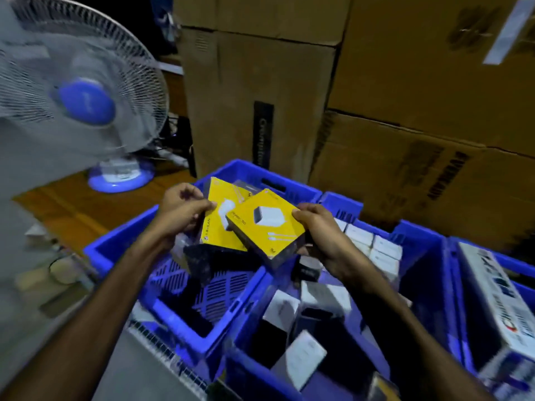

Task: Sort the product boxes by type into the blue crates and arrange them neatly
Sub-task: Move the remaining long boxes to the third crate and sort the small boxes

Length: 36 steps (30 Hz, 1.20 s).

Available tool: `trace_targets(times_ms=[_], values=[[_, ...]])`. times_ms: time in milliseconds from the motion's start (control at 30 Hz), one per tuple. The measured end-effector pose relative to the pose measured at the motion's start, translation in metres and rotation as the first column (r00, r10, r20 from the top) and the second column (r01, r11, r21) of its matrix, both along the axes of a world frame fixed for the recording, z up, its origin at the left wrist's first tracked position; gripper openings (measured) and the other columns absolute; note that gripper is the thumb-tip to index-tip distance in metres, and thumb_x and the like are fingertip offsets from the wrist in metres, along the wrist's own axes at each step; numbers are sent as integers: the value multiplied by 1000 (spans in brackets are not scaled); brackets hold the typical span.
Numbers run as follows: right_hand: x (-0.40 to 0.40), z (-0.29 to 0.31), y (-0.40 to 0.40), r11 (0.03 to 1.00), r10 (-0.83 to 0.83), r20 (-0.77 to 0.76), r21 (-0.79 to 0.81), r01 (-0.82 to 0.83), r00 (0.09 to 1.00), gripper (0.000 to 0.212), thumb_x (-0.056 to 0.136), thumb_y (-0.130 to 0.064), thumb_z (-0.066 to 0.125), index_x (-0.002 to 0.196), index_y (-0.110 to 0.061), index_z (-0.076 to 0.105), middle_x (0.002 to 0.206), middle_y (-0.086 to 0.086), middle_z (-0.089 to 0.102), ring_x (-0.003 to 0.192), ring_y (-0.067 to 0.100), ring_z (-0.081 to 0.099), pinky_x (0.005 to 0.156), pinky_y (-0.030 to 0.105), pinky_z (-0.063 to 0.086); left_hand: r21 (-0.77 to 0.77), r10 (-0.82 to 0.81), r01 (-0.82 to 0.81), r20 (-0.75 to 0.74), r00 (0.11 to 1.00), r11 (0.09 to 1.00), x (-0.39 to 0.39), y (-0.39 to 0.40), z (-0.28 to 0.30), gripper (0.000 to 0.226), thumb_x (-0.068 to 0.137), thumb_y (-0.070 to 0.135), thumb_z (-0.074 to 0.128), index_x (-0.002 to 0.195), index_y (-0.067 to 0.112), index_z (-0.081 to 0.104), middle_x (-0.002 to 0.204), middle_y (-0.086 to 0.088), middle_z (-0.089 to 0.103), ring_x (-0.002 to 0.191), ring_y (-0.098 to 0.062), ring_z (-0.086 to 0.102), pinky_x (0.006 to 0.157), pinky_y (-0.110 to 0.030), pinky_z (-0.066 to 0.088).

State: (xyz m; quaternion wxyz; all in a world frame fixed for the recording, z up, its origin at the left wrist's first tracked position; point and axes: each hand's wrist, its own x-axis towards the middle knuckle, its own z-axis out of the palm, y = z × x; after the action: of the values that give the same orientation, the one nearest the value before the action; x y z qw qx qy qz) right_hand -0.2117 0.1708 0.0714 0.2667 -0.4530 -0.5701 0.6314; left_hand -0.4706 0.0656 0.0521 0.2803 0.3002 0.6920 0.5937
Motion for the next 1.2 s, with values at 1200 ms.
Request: trace_targets(times_ms=[1200], values=[[177,30,-7,832,-103,35,551,67,994,10,98,-13,69,102,-20,75,92,-8,76,83,8,69,76,39,57,51,-446,594,-609,656,803,241,74,22,11,89,20,77,92,21,67,91,11,71,75,-7,70,61,-21,48]])
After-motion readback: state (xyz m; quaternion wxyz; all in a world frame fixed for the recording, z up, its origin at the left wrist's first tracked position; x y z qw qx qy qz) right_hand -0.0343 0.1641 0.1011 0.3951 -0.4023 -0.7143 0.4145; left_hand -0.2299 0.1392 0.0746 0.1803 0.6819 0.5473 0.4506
